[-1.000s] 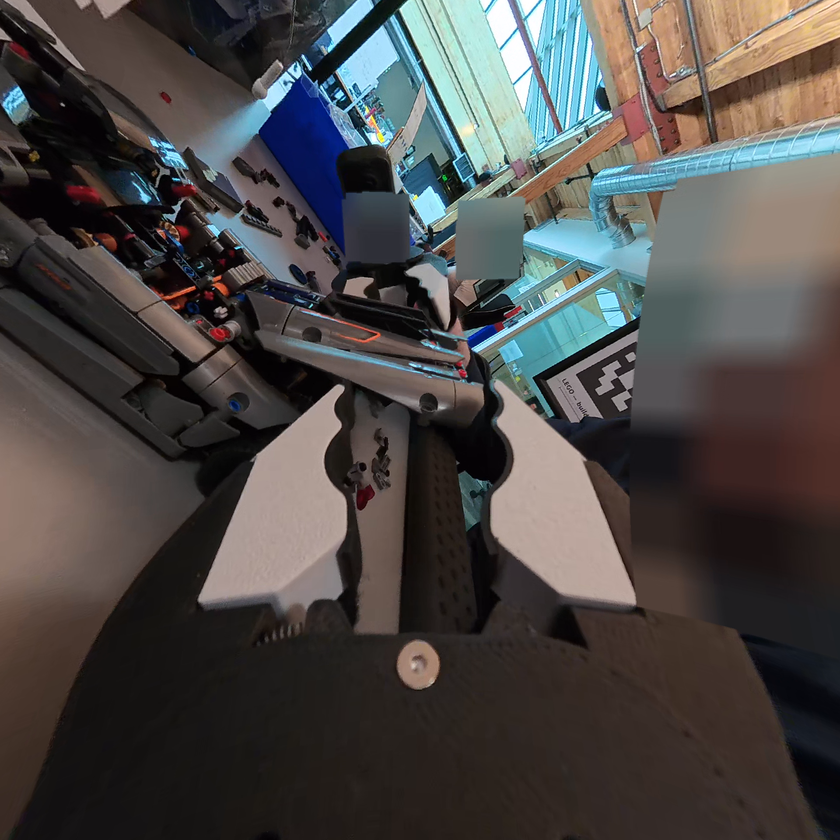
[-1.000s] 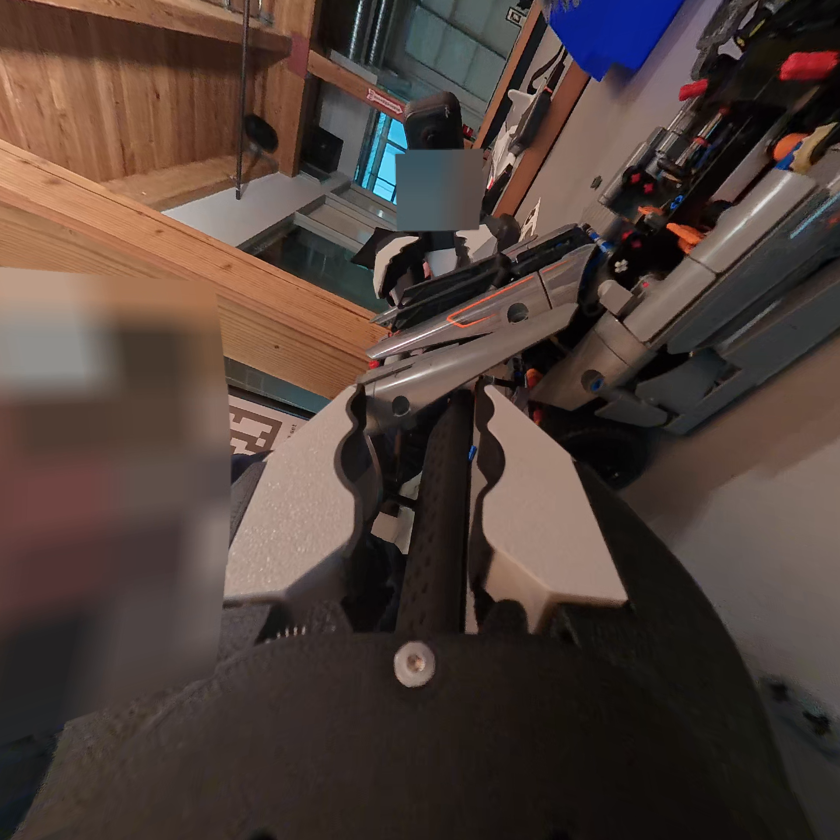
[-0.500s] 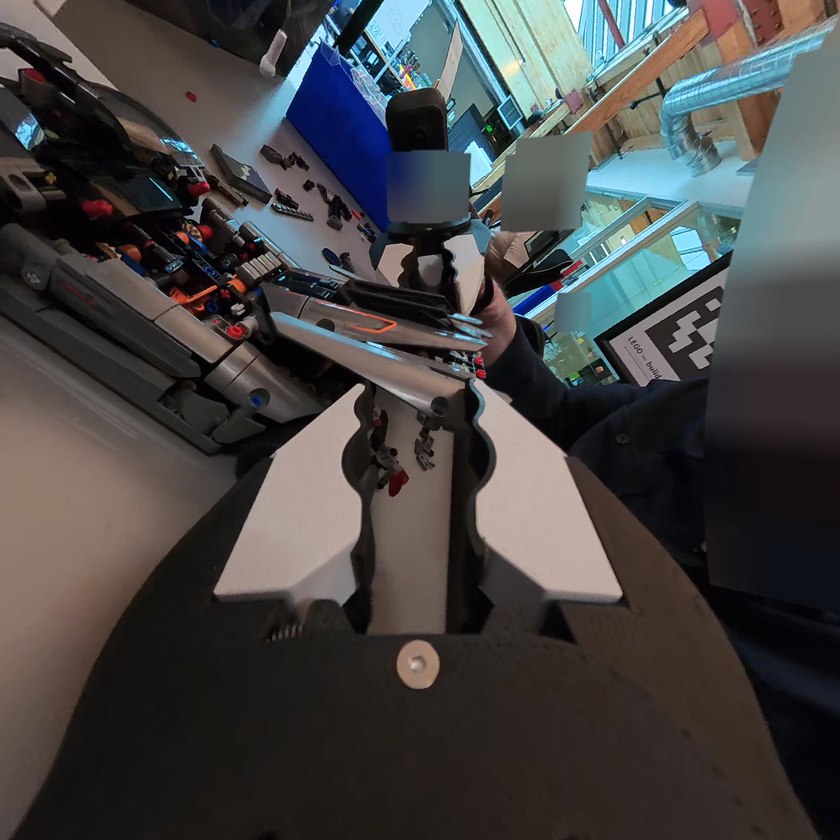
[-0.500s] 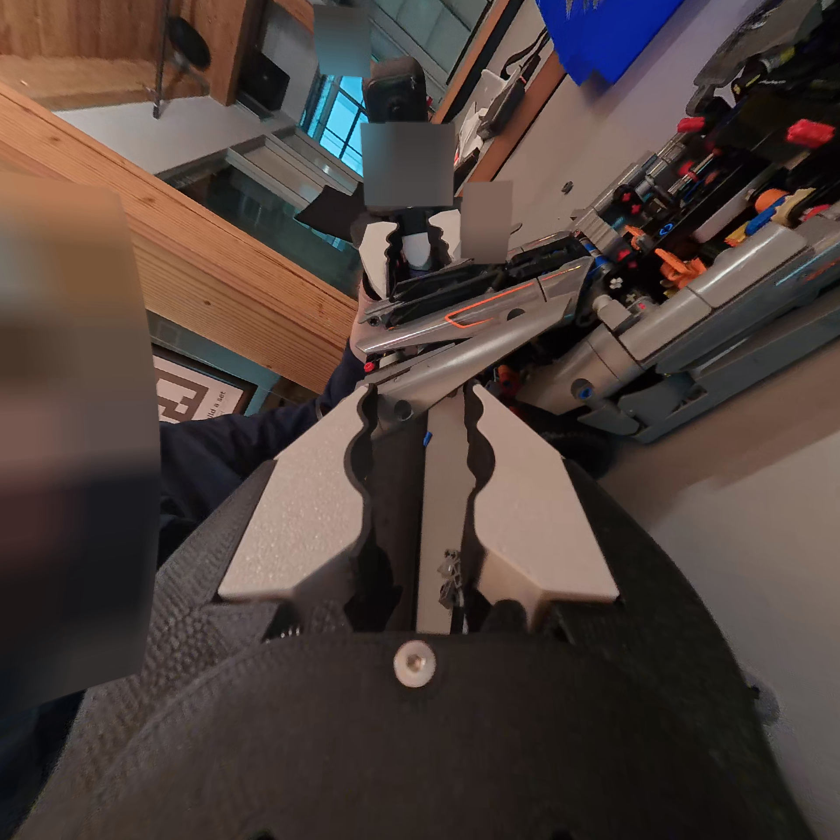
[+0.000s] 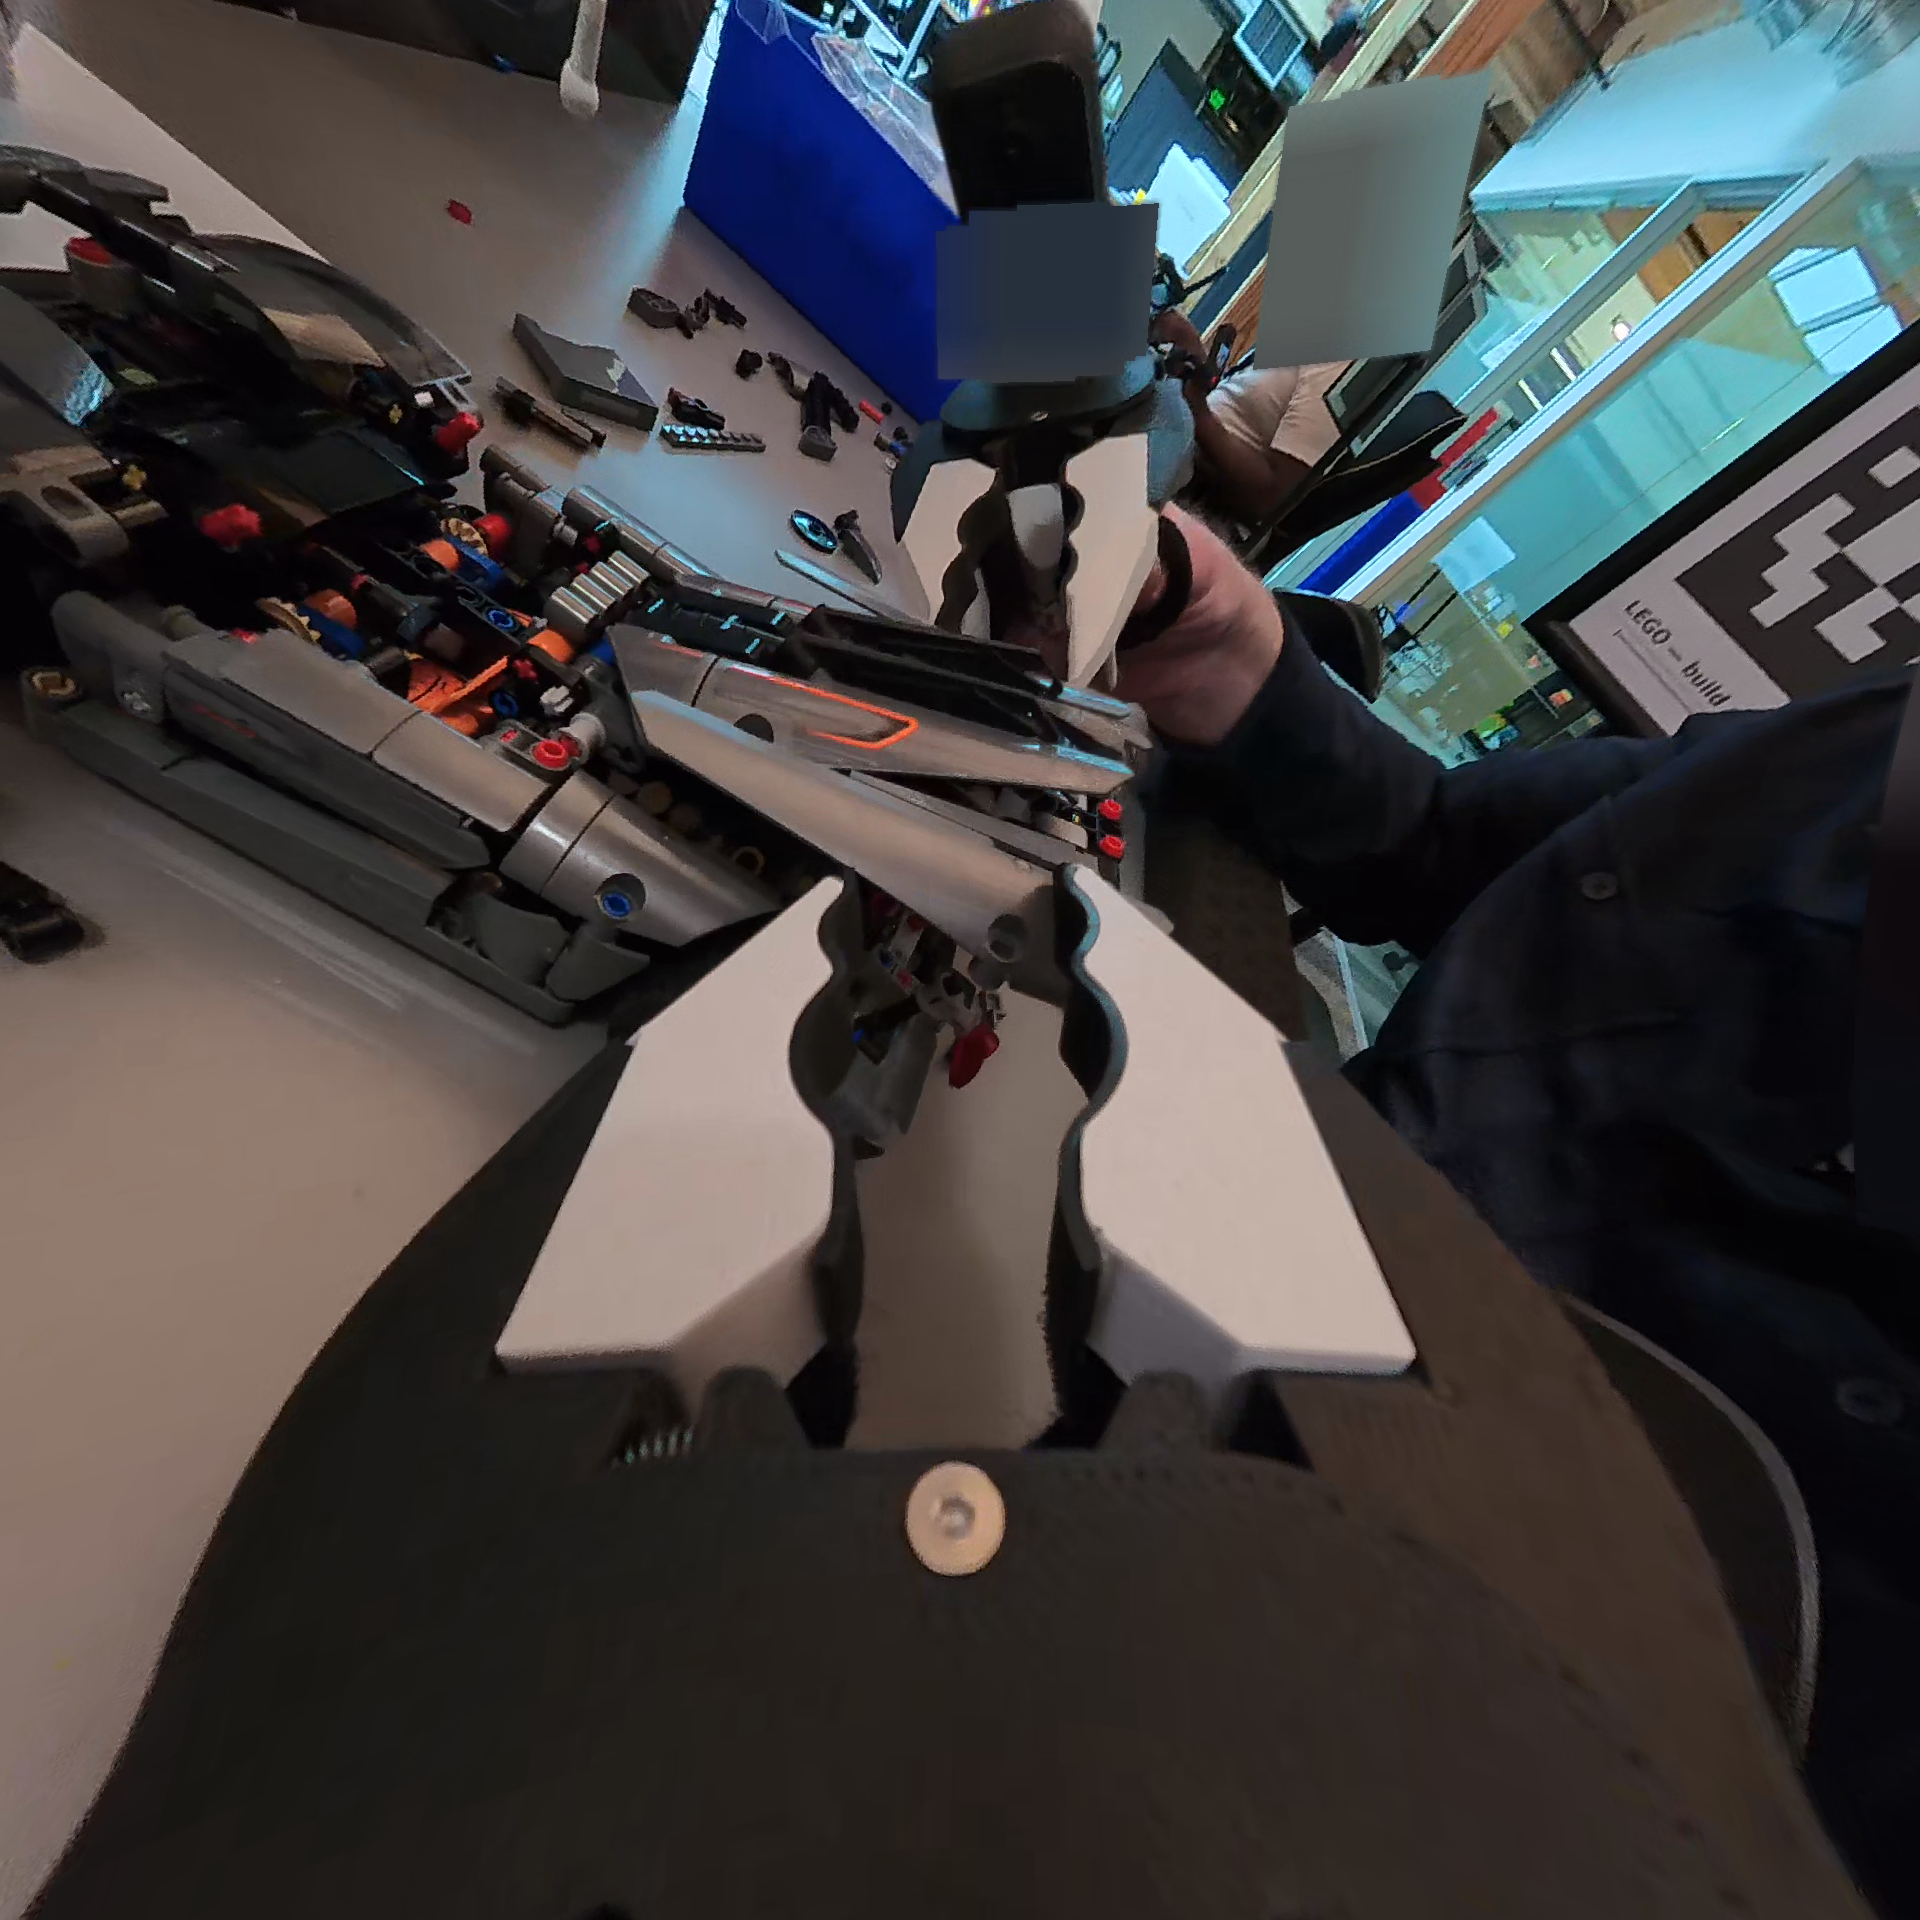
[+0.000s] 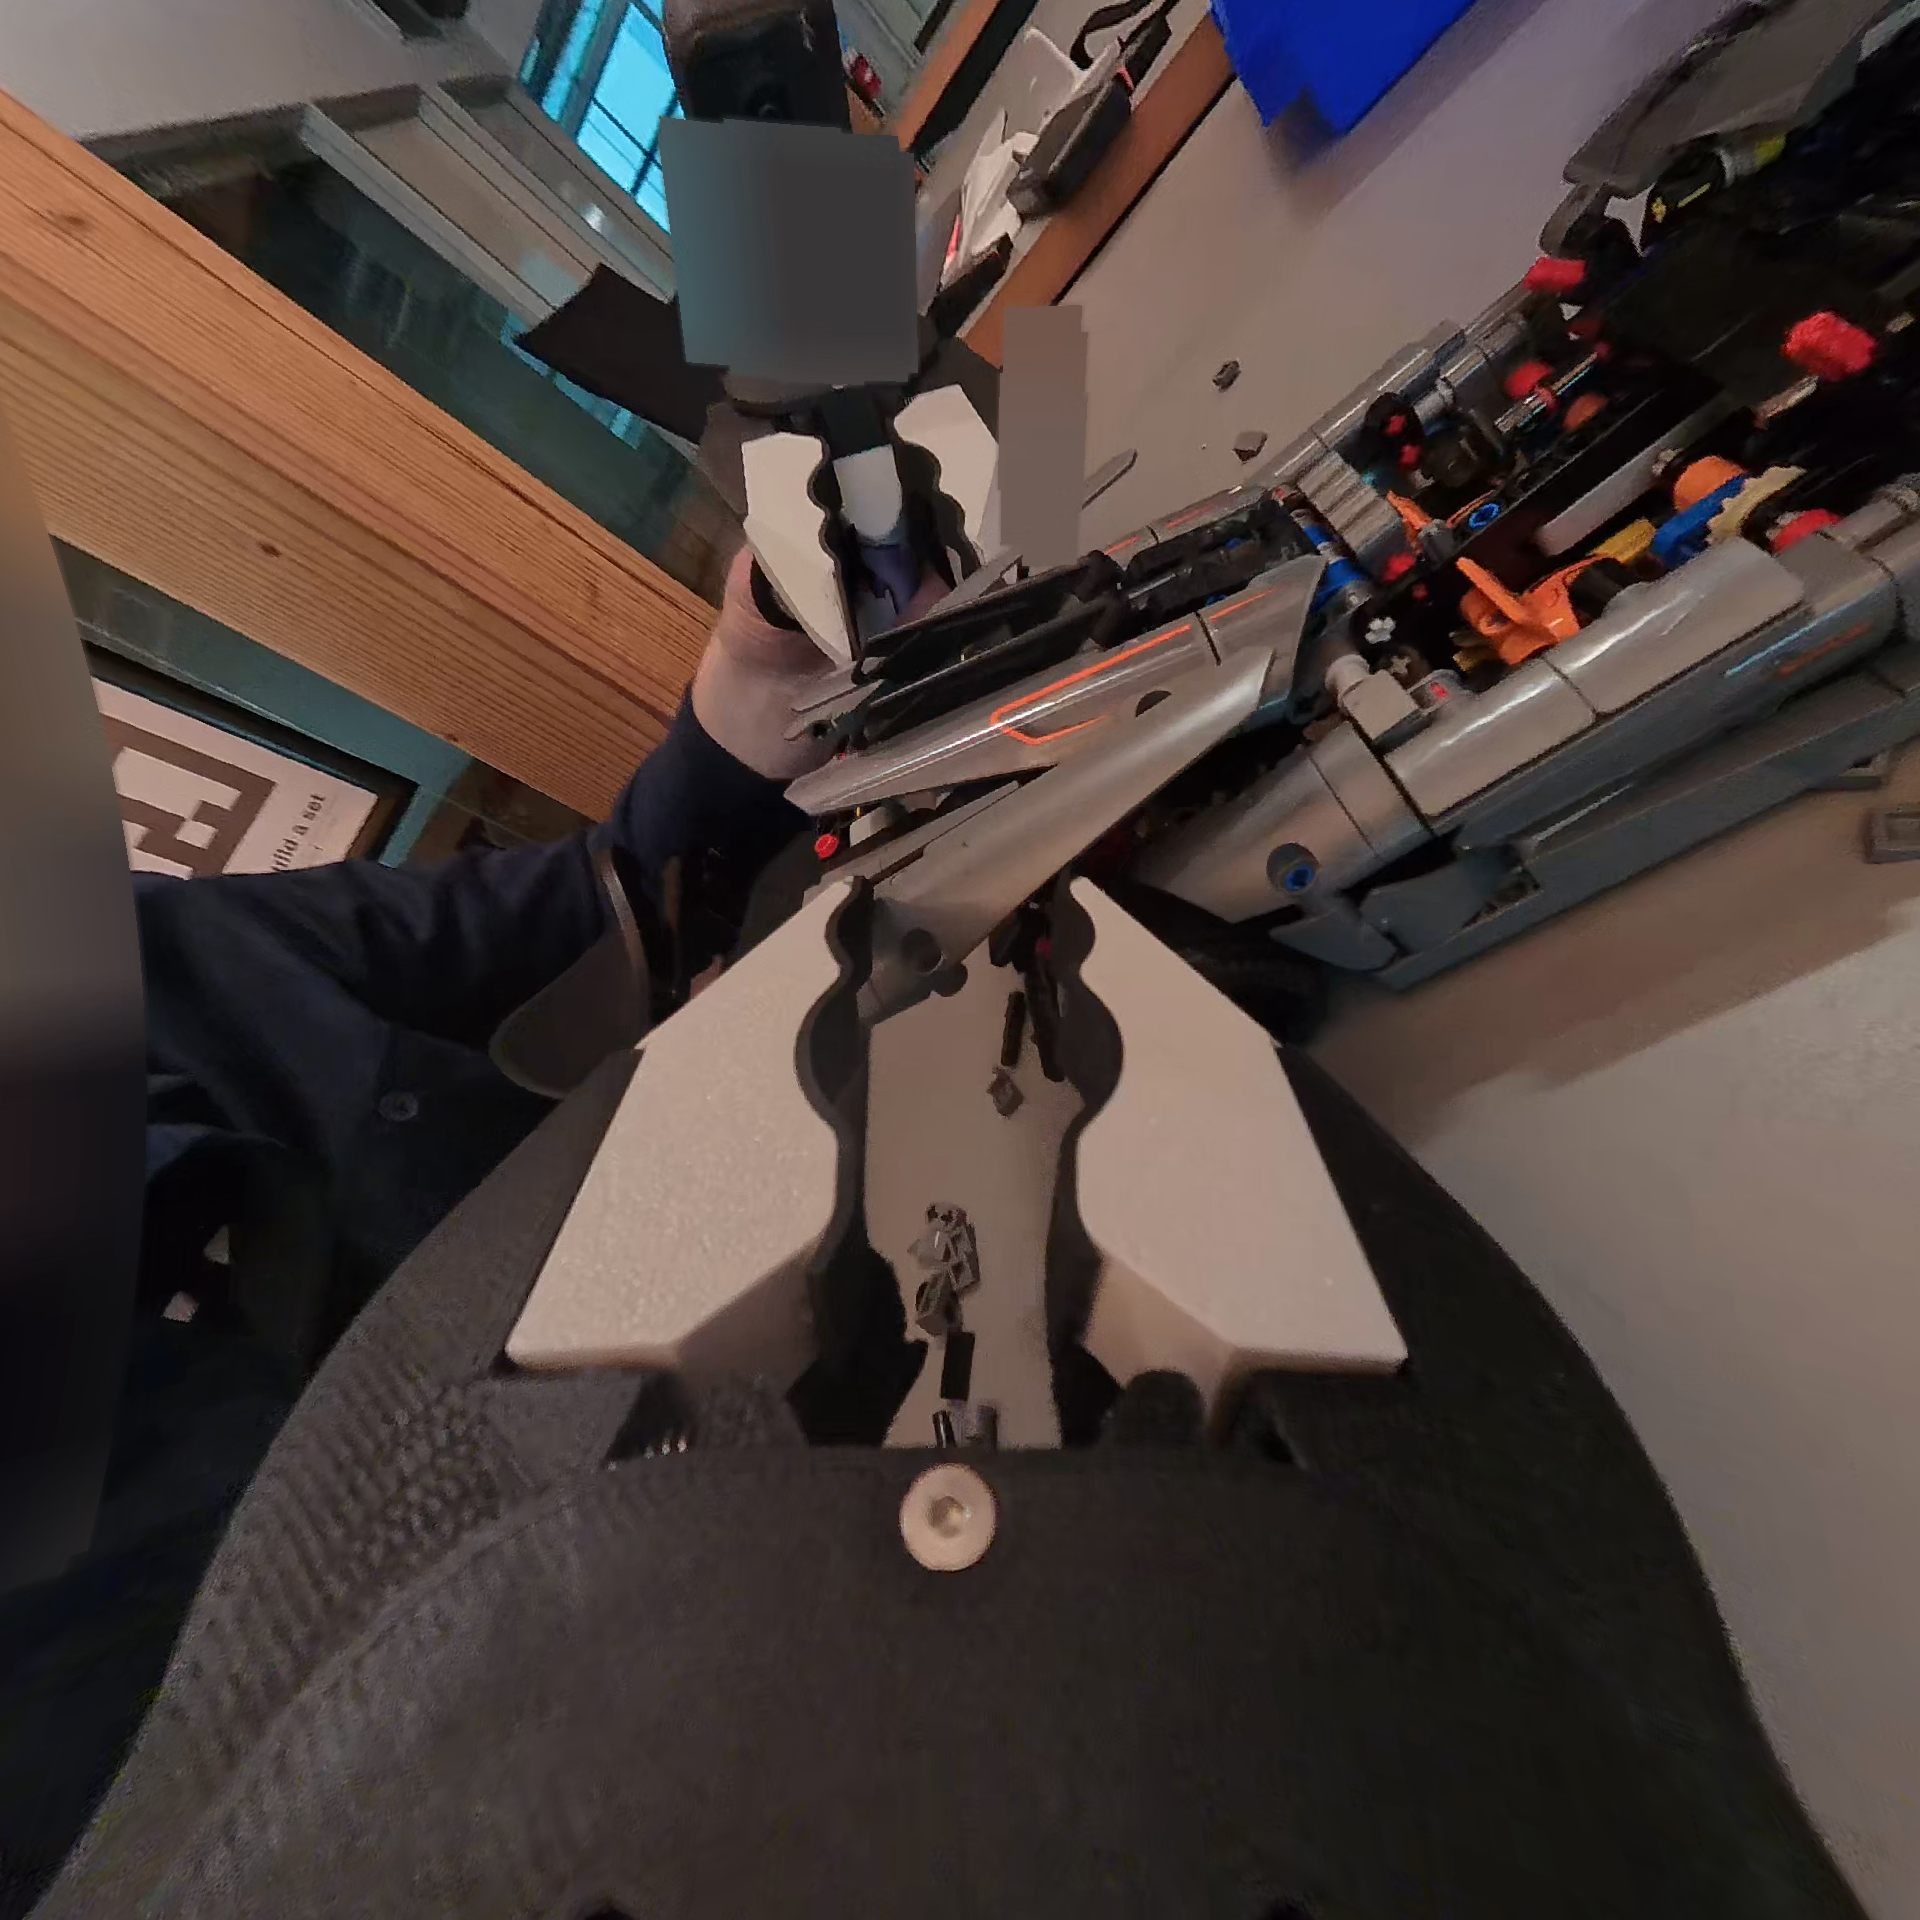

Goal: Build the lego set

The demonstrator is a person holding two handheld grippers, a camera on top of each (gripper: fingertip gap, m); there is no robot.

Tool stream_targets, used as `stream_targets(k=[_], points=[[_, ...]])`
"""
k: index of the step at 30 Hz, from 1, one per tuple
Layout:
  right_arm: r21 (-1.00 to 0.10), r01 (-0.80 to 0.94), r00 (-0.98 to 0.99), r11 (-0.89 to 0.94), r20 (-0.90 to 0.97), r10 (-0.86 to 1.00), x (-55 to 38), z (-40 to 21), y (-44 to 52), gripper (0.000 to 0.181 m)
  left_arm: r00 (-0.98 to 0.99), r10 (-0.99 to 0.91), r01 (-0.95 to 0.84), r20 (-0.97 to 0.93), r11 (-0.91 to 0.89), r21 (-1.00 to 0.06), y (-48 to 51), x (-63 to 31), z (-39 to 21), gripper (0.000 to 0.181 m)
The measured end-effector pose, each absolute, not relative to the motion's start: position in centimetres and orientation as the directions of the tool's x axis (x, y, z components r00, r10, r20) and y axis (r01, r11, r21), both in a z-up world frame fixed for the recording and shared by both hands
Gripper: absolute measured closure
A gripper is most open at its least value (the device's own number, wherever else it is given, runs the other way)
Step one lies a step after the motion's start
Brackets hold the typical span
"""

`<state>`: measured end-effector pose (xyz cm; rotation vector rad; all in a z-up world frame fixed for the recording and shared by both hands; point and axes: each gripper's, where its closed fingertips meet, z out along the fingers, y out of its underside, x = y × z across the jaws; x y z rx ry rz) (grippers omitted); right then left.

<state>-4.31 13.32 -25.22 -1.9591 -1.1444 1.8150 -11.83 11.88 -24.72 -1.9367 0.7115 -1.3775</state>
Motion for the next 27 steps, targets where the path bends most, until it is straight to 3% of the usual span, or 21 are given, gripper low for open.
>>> stream_targets(k=[10, 17, 22, 27], points=[[-0.658, 0.407, -0.048, -0.633, -0.707, 0.705, -4.4, -25.8, 12.9, 0.150, 0.317, -0.751, -0.090, 0.580, -0.632, -0.770, 12.0, -12.1, -25.3, 0.152], [-0.652, 0.334, -0.028, -0.681, -0.729, 0.684, -4.2, -25.1, 14.3, 0.147, 0.296, -0.732, -0.059, 0.614, -0.656, -0.753, 12.2, -12.2, -24.8, 0.148], [-0.596, 0.286, -0.050, -0.751, -0.792, 0.609, -4.4, -25.1, 15.0, 0.153, 0.257, -0.702, -0.015, 0.664, -0.690, -0.724, 12.6, -12.3, -24.6, 0.151], [-0.614, 0.288, -0.027, -0.735, -0.772, 0.635, -4.4, -25.2, 15.2, 0.166, 0.239, -0.679, 0.008, 0.694, -0.714, -0.700, 12.9, -12.5, -24.8, 0.154]])
